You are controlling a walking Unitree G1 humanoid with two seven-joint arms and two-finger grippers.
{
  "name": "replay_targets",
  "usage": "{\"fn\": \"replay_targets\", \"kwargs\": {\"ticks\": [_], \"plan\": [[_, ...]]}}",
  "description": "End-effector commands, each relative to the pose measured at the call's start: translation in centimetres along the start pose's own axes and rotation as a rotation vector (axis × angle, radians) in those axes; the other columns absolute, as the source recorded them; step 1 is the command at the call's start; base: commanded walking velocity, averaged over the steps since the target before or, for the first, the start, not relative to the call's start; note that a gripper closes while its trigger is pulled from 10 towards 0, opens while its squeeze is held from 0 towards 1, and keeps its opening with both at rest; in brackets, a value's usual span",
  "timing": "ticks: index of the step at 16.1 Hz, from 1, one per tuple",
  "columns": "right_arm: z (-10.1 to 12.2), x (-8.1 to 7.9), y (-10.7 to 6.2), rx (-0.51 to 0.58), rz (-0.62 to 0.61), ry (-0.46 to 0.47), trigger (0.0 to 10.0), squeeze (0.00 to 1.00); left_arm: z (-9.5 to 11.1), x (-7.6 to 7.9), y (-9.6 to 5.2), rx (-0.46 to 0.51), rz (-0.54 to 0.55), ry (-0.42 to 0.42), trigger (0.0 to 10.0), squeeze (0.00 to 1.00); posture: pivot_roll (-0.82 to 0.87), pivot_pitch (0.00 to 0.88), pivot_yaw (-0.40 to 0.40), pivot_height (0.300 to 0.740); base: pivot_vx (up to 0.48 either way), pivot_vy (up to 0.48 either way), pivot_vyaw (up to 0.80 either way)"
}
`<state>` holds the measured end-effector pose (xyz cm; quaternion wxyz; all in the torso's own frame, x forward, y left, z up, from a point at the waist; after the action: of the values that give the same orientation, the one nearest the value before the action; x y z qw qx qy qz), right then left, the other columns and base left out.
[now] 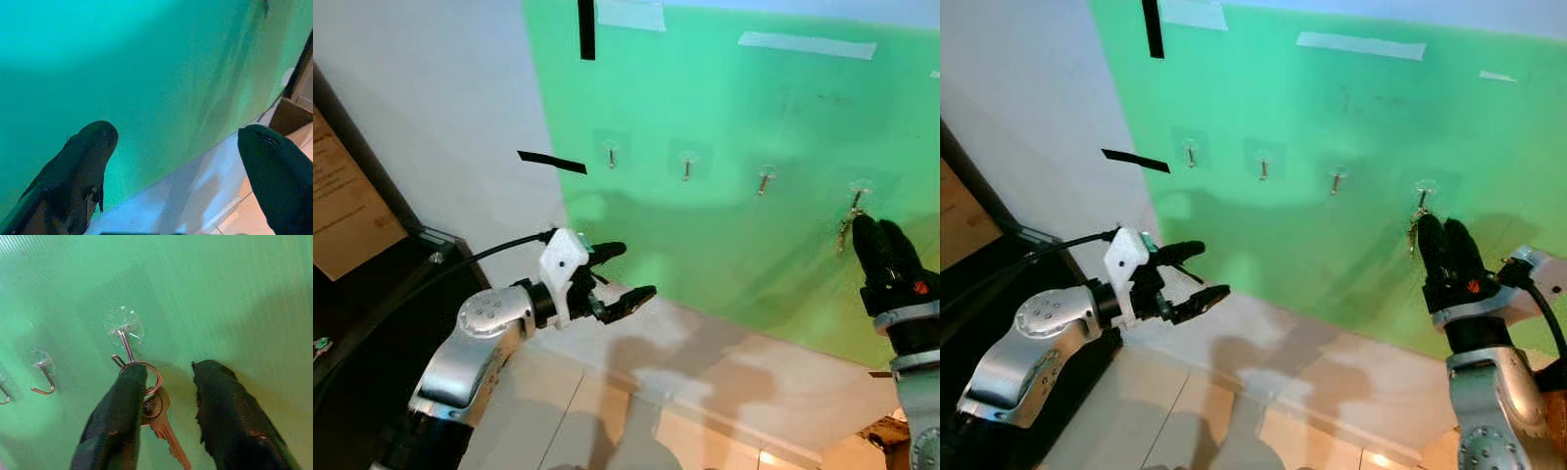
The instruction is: Hang keys on a hook
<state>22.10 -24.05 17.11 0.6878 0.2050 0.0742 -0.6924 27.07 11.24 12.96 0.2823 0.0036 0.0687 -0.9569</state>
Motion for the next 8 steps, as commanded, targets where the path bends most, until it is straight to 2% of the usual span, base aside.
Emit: {"fn": "replay_targets", "kwargs": {"ticks": [1, 4, 6, 8], "plan": [[-0.1, 0.1, 0.4, -0.001, -0.008, -0.018, 10.0, 1.0, 0.4, -0.1, -0.3, 0.012, 0.017, 0.006, 10.0, 0.0, -0.1, 0.0, 0.056, 0.74, 0.0, 0.0, 0.0], [-1.0, -0.2, 0.5, -0.022, -0.026, -0.072, 10.0, 1.0, 0.5, -0.4, -0.7, 0.03, 0.066, -0.007, 10.0, 0.0, -0.1, 0.0, 0.063, 0.74, 0.0, 0.0, 0.0], [-2.3, 0.3, 0.3, -0.061, -0.115, -0.166, 10.0, 1.0, 0.6, -0.7, -0.4, 0.049, 0.13, -0.016, 10.0, 0.0, -0.11, 0.0, 0.074, 0.74, 0.0, 0.0, 0.0], [-2.7, 0.3, 0.4, -0.065, -0.146, -0.161, 10.0, 1.0, 0.6, -0.8, -0.3, 0.05, 0.151, -0.016, 10.0, 0.0, -0.11, 0.0, 0.074, 0.74, 0.0, 0.0, 0.0]]}}
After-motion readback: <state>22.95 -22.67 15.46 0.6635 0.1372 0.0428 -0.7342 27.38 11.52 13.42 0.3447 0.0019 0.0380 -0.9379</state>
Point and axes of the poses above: a point about 5 cm out from each wrist's last joint towards the gripper, its own y axis pointing out of the wrist towards the gripper, its own z axis along the axis of the wrist's last joint, x = y × z, the point moved 1 cm from there along y, pointing out of the wrist towards the gripper, and after that the axes turned 1 degree about y, right-handed, at the moved point
